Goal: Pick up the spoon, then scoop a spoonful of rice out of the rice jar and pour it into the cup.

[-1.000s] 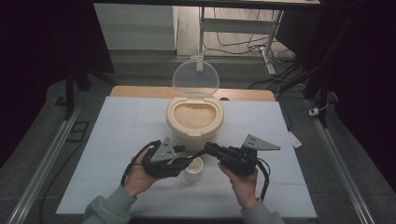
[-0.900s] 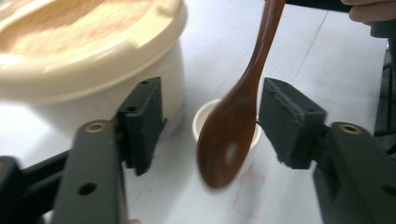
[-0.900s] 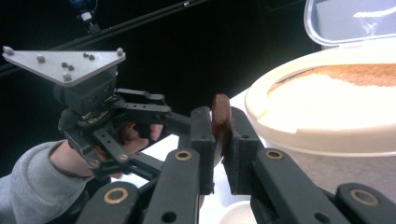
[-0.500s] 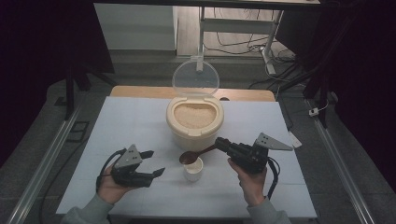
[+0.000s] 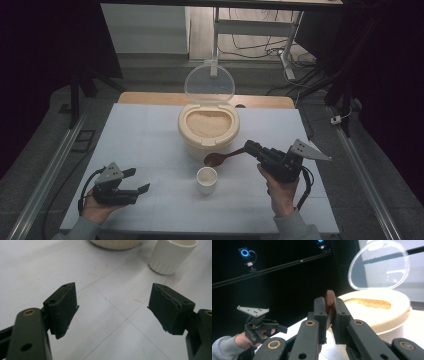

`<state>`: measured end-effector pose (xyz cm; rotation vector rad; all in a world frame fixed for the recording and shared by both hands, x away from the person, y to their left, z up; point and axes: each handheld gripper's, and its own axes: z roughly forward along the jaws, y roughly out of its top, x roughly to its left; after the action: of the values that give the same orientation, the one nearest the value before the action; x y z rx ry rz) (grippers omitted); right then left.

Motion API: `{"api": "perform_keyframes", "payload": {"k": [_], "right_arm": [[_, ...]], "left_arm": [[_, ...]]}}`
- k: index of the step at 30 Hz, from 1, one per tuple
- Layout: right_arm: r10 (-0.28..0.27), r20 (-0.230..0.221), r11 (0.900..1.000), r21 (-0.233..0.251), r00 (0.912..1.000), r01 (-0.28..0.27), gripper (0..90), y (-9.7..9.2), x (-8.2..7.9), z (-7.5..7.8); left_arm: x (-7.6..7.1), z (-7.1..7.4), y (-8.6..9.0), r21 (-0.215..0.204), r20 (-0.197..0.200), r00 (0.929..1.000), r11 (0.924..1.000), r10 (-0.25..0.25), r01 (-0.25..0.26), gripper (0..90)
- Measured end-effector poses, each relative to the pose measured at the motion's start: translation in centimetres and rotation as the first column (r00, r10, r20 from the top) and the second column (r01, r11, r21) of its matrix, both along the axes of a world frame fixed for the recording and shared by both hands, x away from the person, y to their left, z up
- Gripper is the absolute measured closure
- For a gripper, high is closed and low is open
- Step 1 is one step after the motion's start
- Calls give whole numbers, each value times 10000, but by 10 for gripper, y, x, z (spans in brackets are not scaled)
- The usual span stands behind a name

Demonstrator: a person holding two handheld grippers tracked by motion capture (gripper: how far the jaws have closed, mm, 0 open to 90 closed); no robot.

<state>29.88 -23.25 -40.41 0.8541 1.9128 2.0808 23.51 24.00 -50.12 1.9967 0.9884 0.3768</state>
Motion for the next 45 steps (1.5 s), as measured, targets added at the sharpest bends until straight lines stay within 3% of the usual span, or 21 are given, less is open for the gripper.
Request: {"api": "perform_keyframes", "payload": {"k": [16,26,35,40,45], "right_arm": [[-489,423,9975,527,9979,467,830,-14,0,12],[-1086,600,9890,1073,9923,1017,830,-10,20,32],[-1790,500,9810,848,9826,1744,831,-1,50,46],[-2060,566,9772,638,9769,2024,830,4,57,51],[-2342,647,9722,118,9700,2340,830,11,65,53]], "left_arm": [[5,-5,-5,255,-362,9993,9996,-76,85,196],[5,-7,-4,301,-486,9988,9995,-87,102,191],[7,-9,-5,373,-611,9980,9991,-155,178,189],[7,-10,-6,392,-668,9976,9990,-206,232,186],[8,-11,-6,410,-763,9968,9988,-230,262,183]]}}
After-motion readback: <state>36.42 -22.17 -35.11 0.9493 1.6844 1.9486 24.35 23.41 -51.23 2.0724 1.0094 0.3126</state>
